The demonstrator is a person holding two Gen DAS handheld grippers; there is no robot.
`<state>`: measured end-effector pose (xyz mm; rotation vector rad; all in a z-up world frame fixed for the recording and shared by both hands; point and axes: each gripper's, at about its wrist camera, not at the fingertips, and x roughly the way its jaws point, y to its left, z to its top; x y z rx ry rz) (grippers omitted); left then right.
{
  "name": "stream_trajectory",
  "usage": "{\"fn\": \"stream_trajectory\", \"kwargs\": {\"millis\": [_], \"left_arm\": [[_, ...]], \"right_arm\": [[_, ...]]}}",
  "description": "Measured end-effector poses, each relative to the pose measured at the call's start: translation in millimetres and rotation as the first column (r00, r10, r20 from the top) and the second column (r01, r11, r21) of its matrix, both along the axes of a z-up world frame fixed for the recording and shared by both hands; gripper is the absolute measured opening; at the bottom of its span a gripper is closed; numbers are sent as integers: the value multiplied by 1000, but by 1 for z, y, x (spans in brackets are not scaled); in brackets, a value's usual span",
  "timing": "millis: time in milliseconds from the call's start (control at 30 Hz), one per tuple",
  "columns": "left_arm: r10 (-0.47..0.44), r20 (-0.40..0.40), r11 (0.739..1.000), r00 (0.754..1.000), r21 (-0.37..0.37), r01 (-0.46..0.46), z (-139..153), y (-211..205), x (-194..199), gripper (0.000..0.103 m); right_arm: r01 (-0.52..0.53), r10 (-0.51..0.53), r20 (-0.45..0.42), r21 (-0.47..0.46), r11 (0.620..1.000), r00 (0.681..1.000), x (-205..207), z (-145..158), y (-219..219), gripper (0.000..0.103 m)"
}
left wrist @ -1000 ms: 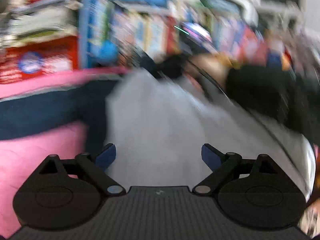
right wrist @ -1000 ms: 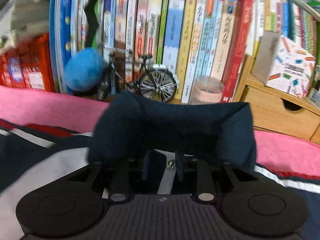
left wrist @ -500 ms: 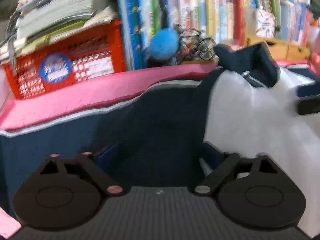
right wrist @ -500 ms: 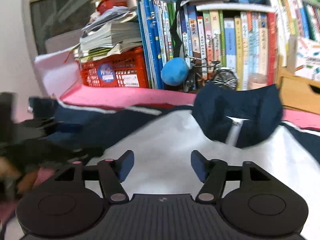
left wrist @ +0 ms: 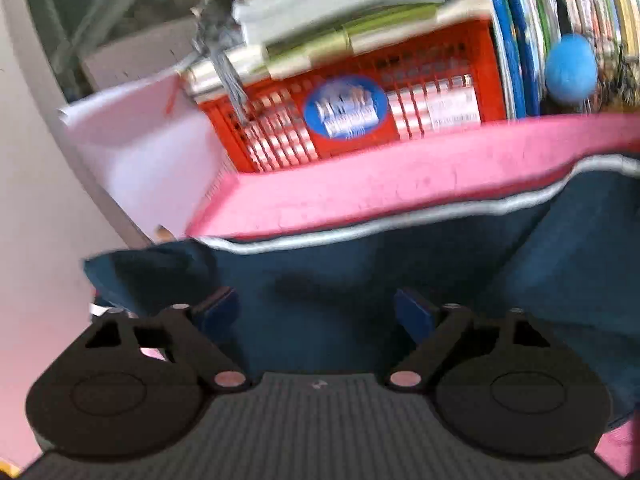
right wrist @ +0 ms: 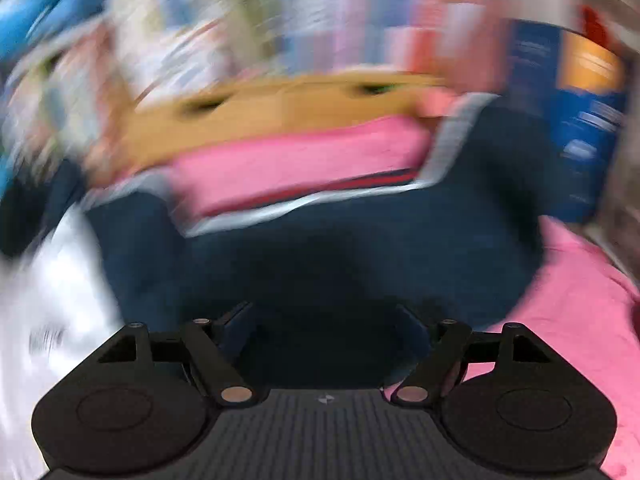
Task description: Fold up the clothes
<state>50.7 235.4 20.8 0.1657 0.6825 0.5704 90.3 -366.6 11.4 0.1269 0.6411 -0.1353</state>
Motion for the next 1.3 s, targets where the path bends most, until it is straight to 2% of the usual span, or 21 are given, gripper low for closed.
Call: {"fn": "stream_trajectory", "kwargs": {"millis": [100, 233, 300, 333, 400, 433, 467, 500, 567, 600, 700, 767, 800, 900, 967, 1000, 1033, 1100, 1200, 1233, 1300], "left_arm": [[-123, 109, 976, 986, -167, 140, 23, -30, -10, 89], [-345, 161, 868, 925, -321, 380, 30, -91, -8, 95], [-426, 139, 824, 894, -348, 446, 21, -119, -5, 96], [-447, 123, 818, 886, -345, 460, 14, -132, -3, 96], [-463, 80, 824, 883, -328, 461, -1, -149, 3, 96], [-455, 54, 836, 889, -317, 448, -9, -153, 7, 96], [-445, 31, 848, 895, -306, 433, -17, -156, 11, 96], [-433, 17, 859, 901, -295, 418, -24, -155, 14, 96], [-411, 23, 876, 911, -266, 402, -36, -153, 15, 102], [-409, 42, 877, 912, -259, 405, -38, -151, 14, 103], [-409, 64, 865, 910, -291, 409, -39, -143, 12, 103], [-407, 73, 856, 911, -318, 408, -38, -138, 13, 103], [-406, 73, 856, 911, -317, 407, -37, -139, 12, 103], [-408, 76, 855, 910, -318, 409, -36, -140, 12, 103], [-408, 82, 852, 909, -325, 411, -36, -139, 11, 103], [-408, 86, 850, 909, -328, 413, -36, -139, 11, 103], [-409, 89, 848, 908, -331, 414, -36, -138, 10, 103], [-410, 95, 844, 907, -336, 417, -36, -137, 10, 103], [-414, 101, 840, 905, -342, 422, -36, -135, 10, 103], [-418, 100, 838, 903, -342, 426, -36, -134, 10, 103], [-427, 89, 841, 900, -328, 431, -36, -131, 9, 103]], "right_arm": [[185, -185, 78, 6, 983, 980, -8, 8, -39, 78], [340, -358, 125, 145, 929, 925, -5, -2, -83, 89], [367, -390, 145, 164, 916, 909, 6, -8, -96, 91], [375, -398, 154, 158, 914, 904, 14, -9, -99, 96], [390, -413, 167, 156, 908, 895, 29, -12, -105, 96], [390, -419, 162, 183, 902, 893, 36, -14, -109, 78], [382, -422, 146, 239, 893, 895, 41, -16, -115, 52], [372, -420, 130, 281, 884, 898, 44, -15, -118, 6], [359, -414, 105, 336, 871, 904, 50, -6, -119, 6], [321, -373, 137, 298, 899, 918, 50, 3, -105, 6], [118, -129, 271, 54, 992, 954, 46, 42, -33, 6], [-126, 139, 289, -65, 990, 947, 32, 53, 33, 6], [-269, 297, 269, -134, 954, 916, 21, 53, 70, 7], [-602, 651, 136, -278, 748, 746, -11, 40, 166, 14], [-695, 740, 48, -306, 650, 671, -27, 23, 204, 36], [-726, 765, 4, -312, 613, 644, -34, 14, 220, 59], [-740, 773, -28, -315, 595, 633, -39, 6, 230, 72], [-742, 766, -69, -317, 591, 639, -43, -5, 240, 72], [-716, 727, -109, -320, 620, 678, -39, -16, 238, 74], [-692, 700, -116, -335, 640, 704, -38, -20, 235, 74], [-592, 599, -119, -387, 707, 792, -26, -27, 217, 73]]}}
